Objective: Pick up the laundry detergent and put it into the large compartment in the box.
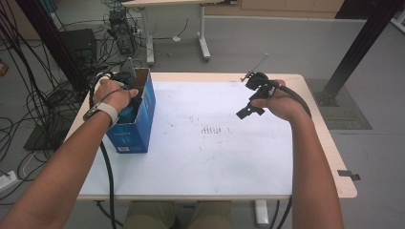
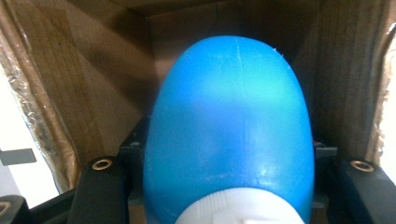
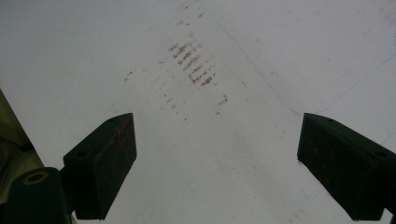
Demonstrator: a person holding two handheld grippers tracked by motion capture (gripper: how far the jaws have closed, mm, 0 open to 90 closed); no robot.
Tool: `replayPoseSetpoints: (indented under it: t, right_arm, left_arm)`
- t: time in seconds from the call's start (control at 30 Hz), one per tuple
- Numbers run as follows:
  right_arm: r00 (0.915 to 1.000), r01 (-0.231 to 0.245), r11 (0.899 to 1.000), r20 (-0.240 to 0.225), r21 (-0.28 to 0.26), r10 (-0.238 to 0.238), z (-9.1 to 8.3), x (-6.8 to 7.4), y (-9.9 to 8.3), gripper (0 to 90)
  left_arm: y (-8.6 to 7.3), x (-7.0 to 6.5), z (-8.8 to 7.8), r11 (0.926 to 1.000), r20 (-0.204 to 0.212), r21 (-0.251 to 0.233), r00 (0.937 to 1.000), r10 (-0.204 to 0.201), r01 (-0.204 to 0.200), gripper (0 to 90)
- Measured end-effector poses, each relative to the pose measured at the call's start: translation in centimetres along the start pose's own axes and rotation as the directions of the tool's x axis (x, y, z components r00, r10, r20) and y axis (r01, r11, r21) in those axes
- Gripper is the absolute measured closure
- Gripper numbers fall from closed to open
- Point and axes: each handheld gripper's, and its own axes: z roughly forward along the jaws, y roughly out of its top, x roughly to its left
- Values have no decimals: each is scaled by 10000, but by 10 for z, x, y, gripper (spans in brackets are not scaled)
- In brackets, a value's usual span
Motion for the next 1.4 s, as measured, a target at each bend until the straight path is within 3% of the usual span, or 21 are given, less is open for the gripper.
replayPoseSetpoints:
  t: [1.4]
  right_arm:
    - [10000, 28, 10000, 5, -11, -28, 0, 2, 1, 117]
  left_arm:
    - [-2, 0, 0, 10000, 3, -34, 10000, -9, 9, 381]
